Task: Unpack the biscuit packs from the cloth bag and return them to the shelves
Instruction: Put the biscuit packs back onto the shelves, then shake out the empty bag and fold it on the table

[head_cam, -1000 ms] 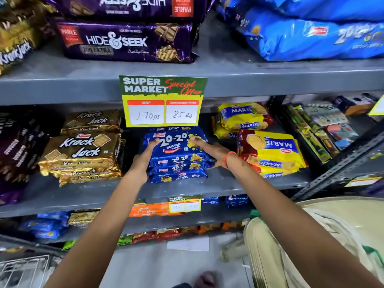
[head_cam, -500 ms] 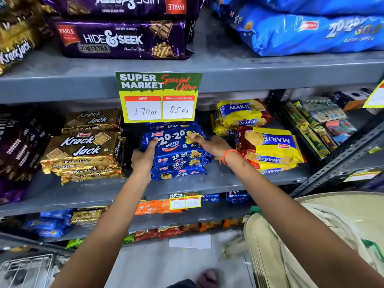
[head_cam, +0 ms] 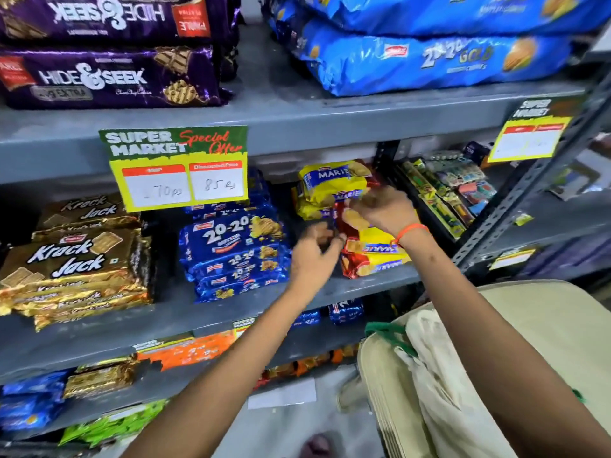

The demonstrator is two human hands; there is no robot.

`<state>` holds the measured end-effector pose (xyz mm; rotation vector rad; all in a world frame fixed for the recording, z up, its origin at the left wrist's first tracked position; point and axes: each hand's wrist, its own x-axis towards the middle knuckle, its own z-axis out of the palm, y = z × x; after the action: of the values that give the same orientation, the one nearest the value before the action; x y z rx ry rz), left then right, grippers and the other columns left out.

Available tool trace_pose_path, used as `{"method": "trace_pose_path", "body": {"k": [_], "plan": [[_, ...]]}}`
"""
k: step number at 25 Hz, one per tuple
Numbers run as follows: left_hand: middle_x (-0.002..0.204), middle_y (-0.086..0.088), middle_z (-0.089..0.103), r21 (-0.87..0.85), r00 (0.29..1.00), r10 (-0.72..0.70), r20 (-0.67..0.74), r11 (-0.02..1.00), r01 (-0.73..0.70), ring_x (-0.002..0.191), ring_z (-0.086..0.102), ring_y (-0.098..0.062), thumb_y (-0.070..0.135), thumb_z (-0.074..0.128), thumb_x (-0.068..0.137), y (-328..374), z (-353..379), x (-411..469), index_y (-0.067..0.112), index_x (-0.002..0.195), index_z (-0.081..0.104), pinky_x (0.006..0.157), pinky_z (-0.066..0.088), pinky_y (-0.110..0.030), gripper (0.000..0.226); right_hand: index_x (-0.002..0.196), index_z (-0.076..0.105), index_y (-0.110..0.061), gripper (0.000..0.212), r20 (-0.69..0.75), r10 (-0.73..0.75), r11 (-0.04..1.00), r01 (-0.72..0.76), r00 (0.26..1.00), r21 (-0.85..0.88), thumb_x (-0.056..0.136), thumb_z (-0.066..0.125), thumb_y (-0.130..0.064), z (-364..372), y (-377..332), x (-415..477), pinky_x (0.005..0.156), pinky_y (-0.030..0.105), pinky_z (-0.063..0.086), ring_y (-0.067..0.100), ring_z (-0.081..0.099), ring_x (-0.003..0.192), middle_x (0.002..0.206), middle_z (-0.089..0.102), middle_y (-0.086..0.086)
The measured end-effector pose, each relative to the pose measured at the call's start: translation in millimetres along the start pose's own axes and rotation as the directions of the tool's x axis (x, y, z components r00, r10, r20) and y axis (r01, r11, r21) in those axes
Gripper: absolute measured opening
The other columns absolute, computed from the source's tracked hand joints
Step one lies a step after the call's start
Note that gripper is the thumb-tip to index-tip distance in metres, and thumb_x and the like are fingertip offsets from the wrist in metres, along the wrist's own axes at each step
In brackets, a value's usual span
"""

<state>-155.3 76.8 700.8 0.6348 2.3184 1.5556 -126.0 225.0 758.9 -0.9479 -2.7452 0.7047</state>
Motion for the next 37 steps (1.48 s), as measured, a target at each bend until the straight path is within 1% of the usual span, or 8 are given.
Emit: {"method": "trace_pose_path", "body": {"k": [3,7,17,22,24,27,30,37], "plan": [[0.134,-0.017,0.055,0.103,0.994,-0.067,0.084,0.993,0.058,0.126,0.050,-0.031,0.034,0.053,0.093,9.8,39.5,21.3,0.004,0.136,0.042,0.106,0.041,-0.042,0.054,0.122,0.058,-0.004,0.055,-0.172,0.211,0.976,-0.217,0.962,-0.017,0.088,0.057,-0.046,-4.2,66.0,1.4,0.102,0.041,0.040,0.040,0.050,0.123,0.126,0.057,0.028],[0.144,-0.017,0.041,0.383,0.976,-0.146,-0.164,0.902,0.199,0.133,0.036,-0.040,0.049,0.047,0.091,9.6,55.9,47.9,0.009,0.139,0.038,0.106,0.034,-0.052,0.063,0.148,0.025,-0.004,0.085,0.199,0.375,0.840,-0.423,0.905,0.339,0.087,0.053,-0.056,14.9,117.5,0.0,0.113,0.047,0.033,0.035,0.040,0.136,0.149,0.040,0.020],[0.128,-0.021,0.060,0.061,0.969,-0.245,0.025,0.968,0.244,0.116,0.059,-0.036,0.036,0.044,0.097,-2.7,73.2,33.7,0.000,0.127,0.047,0.090,0.047,-0.037,0.047,0.133,0.051,0.000,0.048,0.046,0.233,0.871,-0.230,0.971,0.435,0.095,0.054,-0.030,8.3,124.2,24.2,0.078,0.018,0.043,0.022,0.054,0.107,0.134,0.055,0.023],[0.141,-0.023,0.048,0.073,0.963,-0.269,0.021,0.961,0.267,0.130,0.045,-0.039,0.035,0.045,0.097,3.2,65.9,35.3,-0.002,0.139,0.035,0.108,0.040,-0.044,0.058,0.143,0.036,-0.006,0.058,0.041,0.312,0.891,-0.307,0.949,0.333,0.097,0.043,-0.041,13.1,120.9,13.2,0.083,0.035,0.048,0.027,0.057,0.105,0.127,0.057,0.023],[0.150,-0.023,0.035,0.197,0.976,-0.209,-0.059,0.956,0.217,0.137,0.031,-0.041,0.036,0.048,0.095,12.1,68.3,19.7,0.000,0.147,0.022,0.113,0.029,-0.048,0.068,0.134,0.044,-0.003,0.052,-0.017,0.333,0.904,-0.314,0.943,0.289,0.098,0.040,-0.040,9.6,122.0,-2.3,0.058,0.031,0.037,0.026,0.051,0.086,0.099,0.054,0.024],[0.137,-0.023,0.046,0.231,0.975,0.130,-0.179,0.969,-0.087,0.123,0.041,-0.039,0.029,0.055,0.091,24.0,85.6,-20.2,0.005,0.143,0.034,0.101,0.034,-0.045,0.061,0.083,0.055,-0.005,0.039,-0.062,0.334,0.924,-0.314,0.940,0.216,0.097,0.044,-0.039,1.6,138.3,-41.0,0.061,0.030,0.032,0.027,0.051,0.076,0.082,0.053,0.018],[0.112,-0.016,0.062,0.040,0.944,0.328,-0.030,0.944,-0.327,0.108,0.053,-0.033,0.016,0.058,0.089,31.4,121.1,-58.6,0.003,0.125,0.053,0.097,0.034,-0.034,0.039,0.062,0.048,-0.010,0.042,-0.002,0.407,0.895,-0.398,0.913,0.200,0.094,0.051,-0.037,-9.8,172.2,-91.2,0.066,0.027,0.035,0.023,0.052,0.072,0.075,0.054,0.015],[0.109,-0.022,0.070,0.083,0.892,0.032,0.451,0.994,-0.077,0.104,0.065,-0.033,0.008,0.059,0.086,20.4,218.4,-85.1,0.000,0.112,0.063,0.093,0.051,-0.041,0.027,0.083,0.062,0.001,0.034,0.070,0.705,0.630,-0.668,0.706,0.397,0.090,0.060,-0.032,-16.8,275.0,-214.3,0.069,0.034,0.044,0.027,0.054,0.082,0.102,0.067,0.031]]}}
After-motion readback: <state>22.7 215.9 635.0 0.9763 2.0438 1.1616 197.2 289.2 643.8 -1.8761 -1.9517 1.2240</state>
